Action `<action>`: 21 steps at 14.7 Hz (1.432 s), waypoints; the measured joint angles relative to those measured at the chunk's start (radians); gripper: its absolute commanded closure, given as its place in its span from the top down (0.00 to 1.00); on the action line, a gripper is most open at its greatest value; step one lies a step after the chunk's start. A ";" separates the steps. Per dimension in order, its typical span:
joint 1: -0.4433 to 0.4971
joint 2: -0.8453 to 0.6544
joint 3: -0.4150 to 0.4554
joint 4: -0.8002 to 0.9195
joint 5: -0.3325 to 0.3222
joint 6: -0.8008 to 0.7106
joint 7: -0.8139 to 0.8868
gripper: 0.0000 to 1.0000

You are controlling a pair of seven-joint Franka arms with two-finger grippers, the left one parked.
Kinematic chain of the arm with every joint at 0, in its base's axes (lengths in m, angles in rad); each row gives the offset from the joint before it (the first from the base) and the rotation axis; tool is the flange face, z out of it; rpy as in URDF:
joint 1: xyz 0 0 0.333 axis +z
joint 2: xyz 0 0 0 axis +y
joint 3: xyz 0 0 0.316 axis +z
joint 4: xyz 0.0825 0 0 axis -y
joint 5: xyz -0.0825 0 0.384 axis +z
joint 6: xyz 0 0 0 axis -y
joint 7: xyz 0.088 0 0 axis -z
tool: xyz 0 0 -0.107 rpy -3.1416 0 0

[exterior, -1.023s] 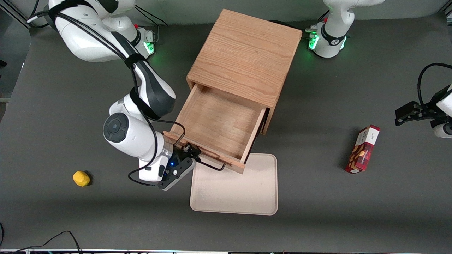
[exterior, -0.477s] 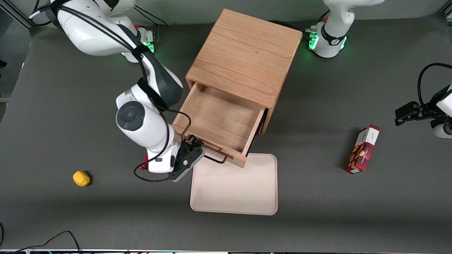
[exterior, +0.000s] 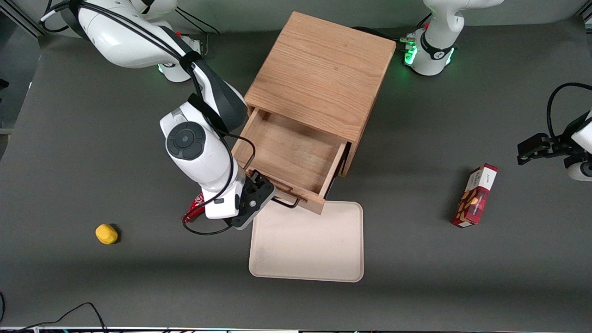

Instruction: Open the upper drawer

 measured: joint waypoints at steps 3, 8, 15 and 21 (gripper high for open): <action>-0.002 0.000 0.003 0.000 -0.008 0.002 -0.043 1.00; -0.019 -0.001 0.009 -0.002 -0.022 0.020 -0.105 1.00; -0.027 -0.095 0.021 0.022 0.063 -0.085 -0.105 1.00; -0.077 -0.183 0.012 0.036 0.190 -0.170 -0.088 1.00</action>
